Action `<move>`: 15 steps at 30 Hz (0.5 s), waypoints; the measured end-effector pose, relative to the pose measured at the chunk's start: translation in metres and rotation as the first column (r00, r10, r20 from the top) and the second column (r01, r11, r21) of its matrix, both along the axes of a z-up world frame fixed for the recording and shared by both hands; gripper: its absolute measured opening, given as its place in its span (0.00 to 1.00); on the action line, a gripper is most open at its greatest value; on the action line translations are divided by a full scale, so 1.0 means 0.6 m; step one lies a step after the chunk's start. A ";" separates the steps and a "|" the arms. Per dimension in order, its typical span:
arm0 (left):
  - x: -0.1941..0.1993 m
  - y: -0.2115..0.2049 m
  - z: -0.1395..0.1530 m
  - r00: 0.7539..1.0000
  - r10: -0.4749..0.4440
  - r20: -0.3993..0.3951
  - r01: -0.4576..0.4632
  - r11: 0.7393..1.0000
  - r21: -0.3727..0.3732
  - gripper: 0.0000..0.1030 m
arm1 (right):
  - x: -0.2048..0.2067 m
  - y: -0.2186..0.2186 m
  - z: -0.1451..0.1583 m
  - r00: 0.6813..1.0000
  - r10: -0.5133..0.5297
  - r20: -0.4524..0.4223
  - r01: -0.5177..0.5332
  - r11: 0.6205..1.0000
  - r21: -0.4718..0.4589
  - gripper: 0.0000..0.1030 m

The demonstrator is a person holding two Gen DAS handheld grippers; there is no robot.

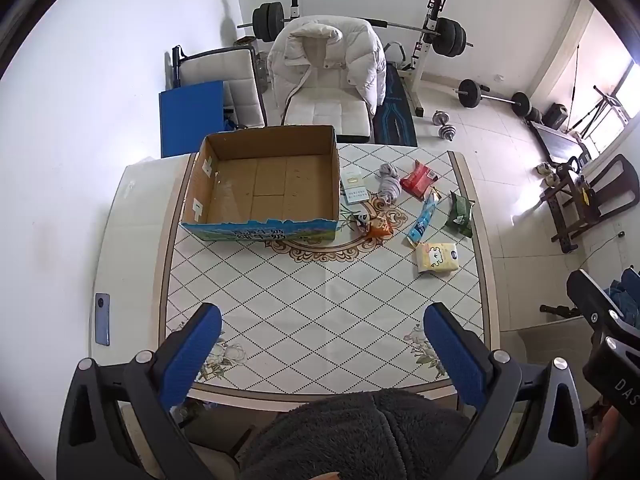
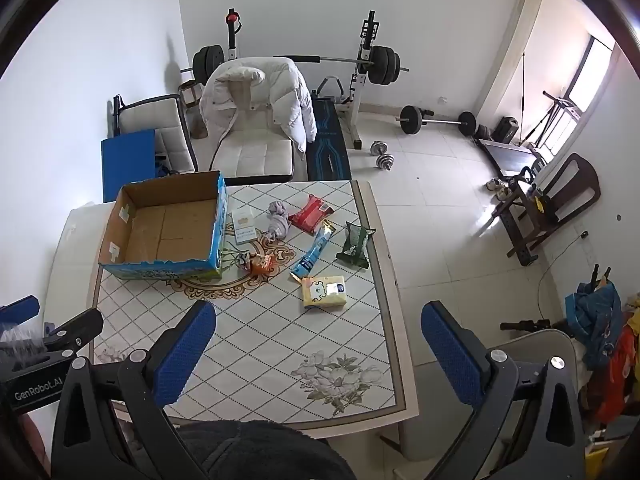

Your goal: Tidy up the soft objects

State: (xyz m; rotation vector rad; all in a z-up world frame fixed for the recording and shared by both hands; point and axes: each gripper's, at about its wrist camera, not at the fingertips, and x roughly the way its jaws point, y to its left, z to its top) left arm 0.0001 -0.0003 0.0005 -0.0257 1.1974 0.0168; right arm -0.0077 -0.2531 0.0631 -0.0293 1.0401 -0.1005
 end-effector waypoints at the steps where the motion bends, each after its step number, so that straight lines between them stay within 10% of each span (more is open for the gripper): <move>1: 0.000 0.000 0.001 1.000 -0.001 0.004 0.001 1.000 0.002 1.00 | 0.000 -0.001 0.001 1.000 0.001 -0.003 -0.001 1.000 -0.001 1.00; 15: -0.003 -0.003 0.032 0.996 -0.001 0.086 -0.002 0.999 0.032 1.00 | -0.010 -0.004 0.027 0.999 0.002 0.032 -0.002 1.000 0.004 1.00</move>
